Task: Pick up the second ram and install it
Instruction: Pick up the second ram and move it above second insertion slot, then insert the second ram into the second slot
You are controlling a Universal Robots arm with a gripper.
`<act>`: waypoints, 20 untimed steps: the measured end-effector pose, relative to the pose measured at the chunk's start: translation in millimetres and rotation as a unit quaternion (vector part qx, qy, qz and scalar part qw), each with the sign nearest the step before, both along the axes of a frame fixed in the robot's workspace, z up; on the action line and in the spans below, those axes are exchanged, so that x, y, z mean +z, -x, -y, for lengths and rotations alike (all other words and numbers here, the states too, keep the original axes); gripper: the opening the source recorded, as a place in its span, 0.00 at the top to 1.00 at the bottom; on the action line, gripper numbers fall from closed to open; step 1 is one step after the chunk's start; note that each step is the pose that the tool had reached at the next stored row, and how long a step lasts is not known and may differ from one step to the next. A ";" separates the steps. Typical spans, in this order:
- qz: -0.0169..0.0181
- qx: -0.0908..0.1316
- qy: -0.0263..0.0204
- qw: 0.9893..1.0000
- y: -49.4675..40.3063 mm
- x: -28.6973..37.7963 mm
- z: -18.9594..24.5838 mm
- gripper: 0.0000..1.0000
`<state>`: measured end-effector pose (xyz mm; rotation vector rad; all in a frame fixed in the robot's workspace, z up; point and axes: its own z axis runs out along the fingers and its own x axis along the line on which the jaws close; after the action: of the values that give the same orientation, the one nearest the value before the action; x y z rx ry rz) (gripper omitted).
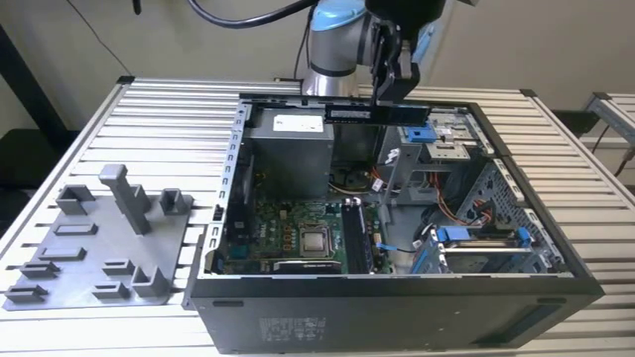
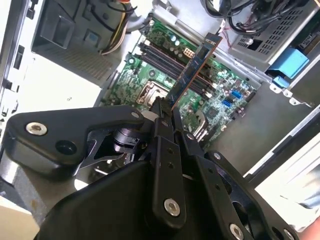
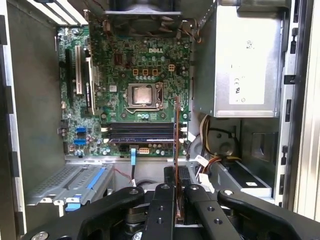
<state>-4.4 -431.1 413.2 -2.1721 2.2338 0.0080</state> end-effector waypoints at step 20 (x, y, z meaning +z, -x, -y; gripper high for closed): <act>0.000 -0.004 0.000 1.000 0.0 0.0 -2.4 0.86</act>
<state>-4.4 -428.7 413.2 -2.1634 2.2422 0.0080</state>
